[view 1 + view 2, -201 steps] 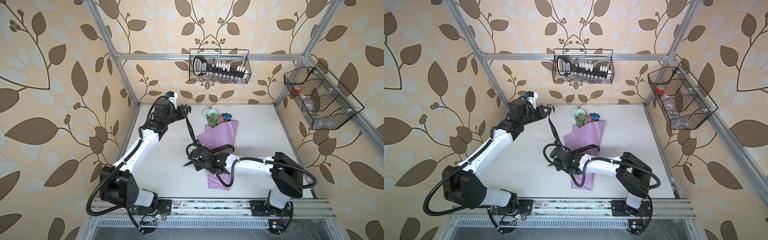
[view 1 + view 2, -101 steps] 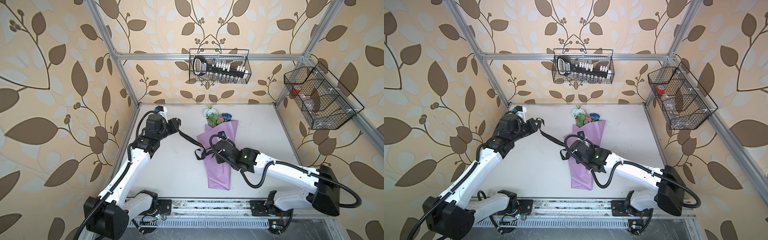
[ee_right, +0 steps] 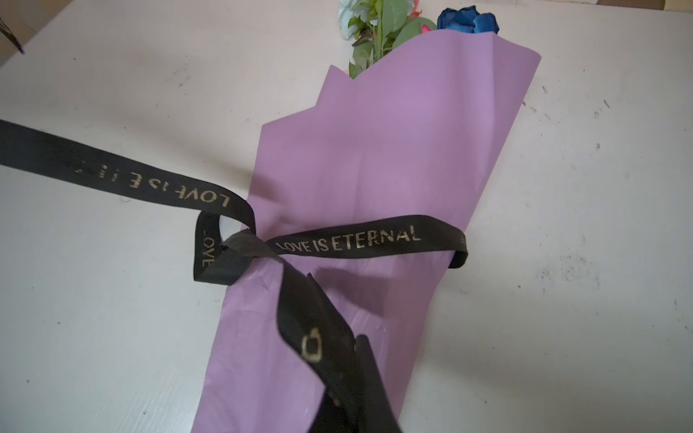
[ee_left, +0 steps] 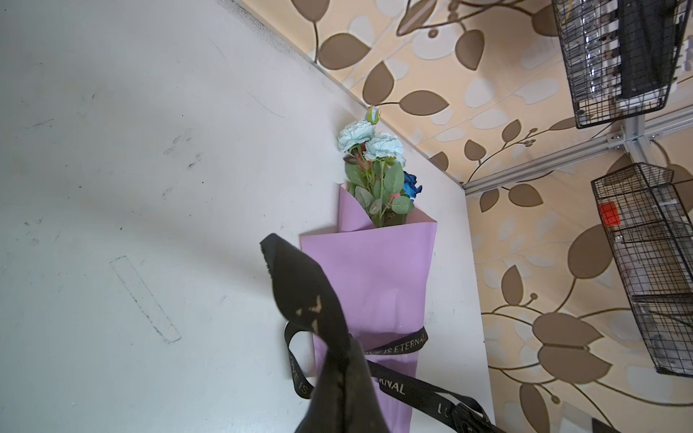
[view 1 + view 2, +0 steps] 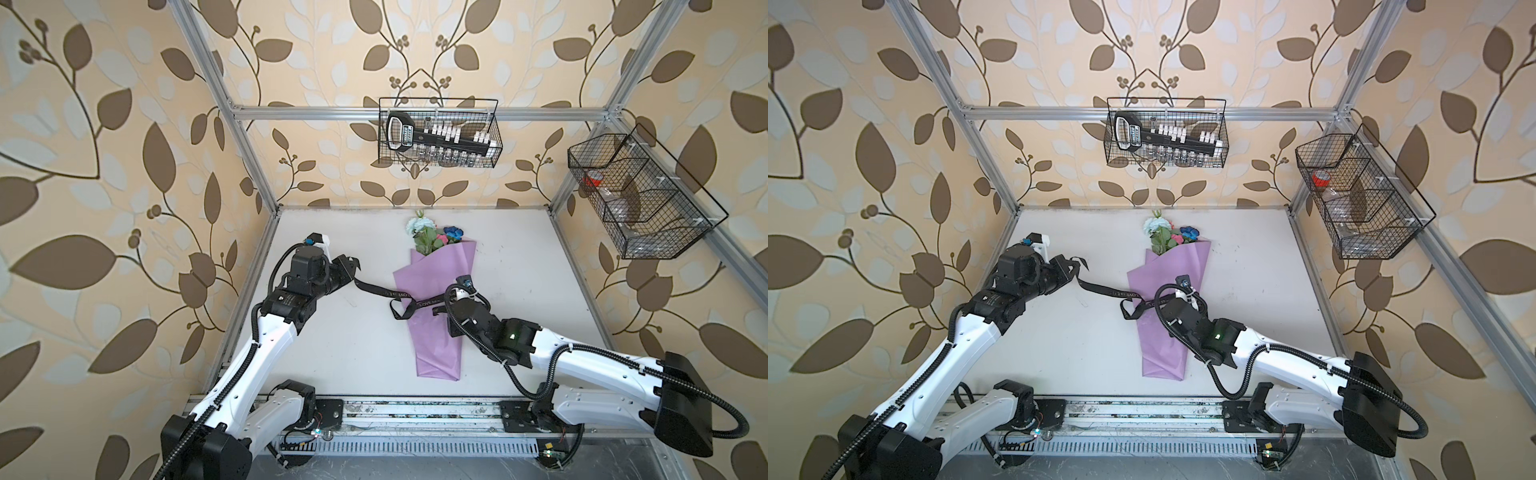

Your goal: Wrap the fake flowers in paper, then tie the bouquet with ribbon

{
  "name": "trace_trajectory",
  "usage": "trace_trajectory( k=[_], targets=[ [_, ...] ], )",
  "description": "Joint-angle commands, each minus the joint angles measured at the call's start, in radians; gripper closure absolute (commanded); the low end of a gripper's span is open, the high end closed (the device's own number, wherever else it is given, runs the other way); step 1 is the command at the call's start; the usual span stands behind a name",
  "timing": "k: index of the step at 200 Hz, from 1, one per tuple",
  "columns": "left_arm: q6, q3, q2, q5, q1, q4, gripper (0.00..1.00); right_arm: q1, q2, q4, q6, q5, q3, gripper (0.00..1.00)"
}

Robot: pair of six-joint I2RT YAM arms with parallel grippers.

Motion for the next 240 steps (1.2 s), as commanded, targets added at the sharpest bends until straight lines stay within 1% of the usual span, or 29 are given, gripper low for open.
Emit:
trace_trajectory(
  k=[1,59,101,138,165,182,219,240],
  targets=[
    [-0.015,0.03,-0.016,0.021,-0.006,0.035,1.0,-0.001,-0.019,0.106,0.021,0.016,0.01,1.0],
    [-0.019,0.069,-0.034,0.019,-0.005,0.057,1.0,0.0,-0.011,0.127,-0.03,0.0,0.078,1.0],
    [-0.004,0.141,-0.024,-0.002,-0.005,0.059,1.0,-0.001,-0.021,0.173,-0.027,0.002,0.072,1.0],
    [0.006,0.192,-0.008,-0.016,-0.005,0.069,1.0,0.002,-0.068,0.105,0.081,-0.013,-0.011,1.0],
    [0.002,0.217,0.008,-0.014,-0.005,0.079,1.0,0.027,-0.129,0.099,0.177,-0.018,-0.118,1.0],
    [-0.004,0.22,0.012,-0.006,-0.005,0.087,1.0,0.046,-0.15,0.101,0.225,-0.02,-0.157,1.0],
    [-0.01,0.225,0.01,0.003,-0.005,0.098,1.0,0.089,-0.115,0.104,0.262,0.001,-0.179,1.0],
    [-0.008,0.235,0.012,0.004,-0.005,0.096,1.0,0.13,-0.085,0.1,0.275,0.01,-0.185,1.0]
  ],
)
